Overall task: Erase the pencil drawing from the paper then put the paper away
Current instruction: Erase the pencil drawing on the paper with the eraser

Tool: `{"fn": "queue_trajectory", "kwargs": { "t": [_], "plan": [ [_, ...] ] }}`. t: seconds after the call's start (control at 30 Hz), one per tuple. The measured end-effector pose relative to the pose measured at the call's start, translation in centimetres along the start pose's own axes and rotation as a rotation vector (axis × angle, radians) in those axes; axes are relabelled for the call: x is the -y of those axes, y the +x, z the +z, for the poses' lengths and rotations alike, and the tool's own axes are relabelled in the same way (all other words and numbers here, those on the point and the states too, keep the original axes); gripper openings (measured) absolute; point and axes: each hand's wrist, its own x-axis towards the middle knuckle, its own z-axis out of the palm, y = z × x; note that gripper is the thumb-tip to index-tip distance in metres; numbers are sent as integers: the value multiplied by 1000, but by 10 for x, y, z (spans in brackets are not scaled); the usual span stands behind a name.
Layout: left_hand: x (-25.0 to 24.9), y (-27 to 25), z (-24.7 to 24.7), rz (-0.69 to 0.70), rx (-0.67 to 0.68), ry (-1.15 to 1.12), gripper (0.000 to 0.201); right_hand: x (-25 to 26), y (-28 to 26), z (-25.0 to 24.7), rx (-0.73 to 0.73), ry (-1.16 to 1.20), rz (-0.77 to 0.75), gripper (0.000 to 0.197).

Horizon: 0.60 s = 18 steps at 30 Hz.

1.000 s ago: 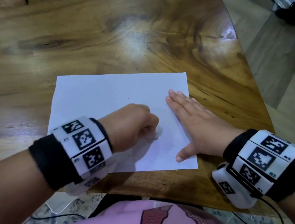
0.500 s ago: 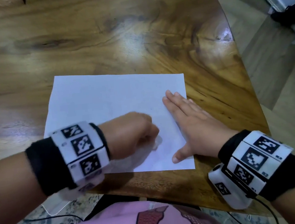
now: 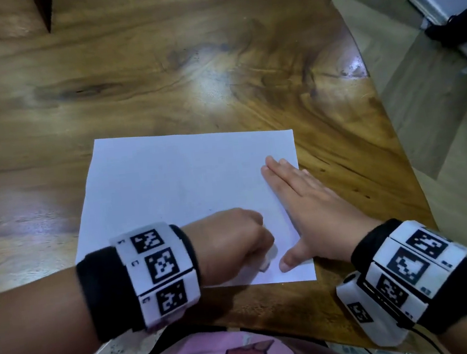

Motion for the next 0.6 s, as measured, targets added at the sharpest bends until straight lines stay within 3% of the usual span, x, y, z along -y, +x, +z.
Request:
{"fn": "queue_trajectory", "kwargs": {
  "t": [0.17,0.33,0.4,0.6],
  "plan": [
    [-4,34,-21,-26,-269,30,13,0,0,0,-2,28,3,144],
    [5,2,-10,-5,-57,40,16,-2,1,2,6,-7,7,144],
    [9,-3,-13,-59,-4,-55,13,-1,1,2,7,-6,8,145],
    [16,28,-41,-197,-201,70,9,-1,0,2,7,-5,10,145]
  ]
}}
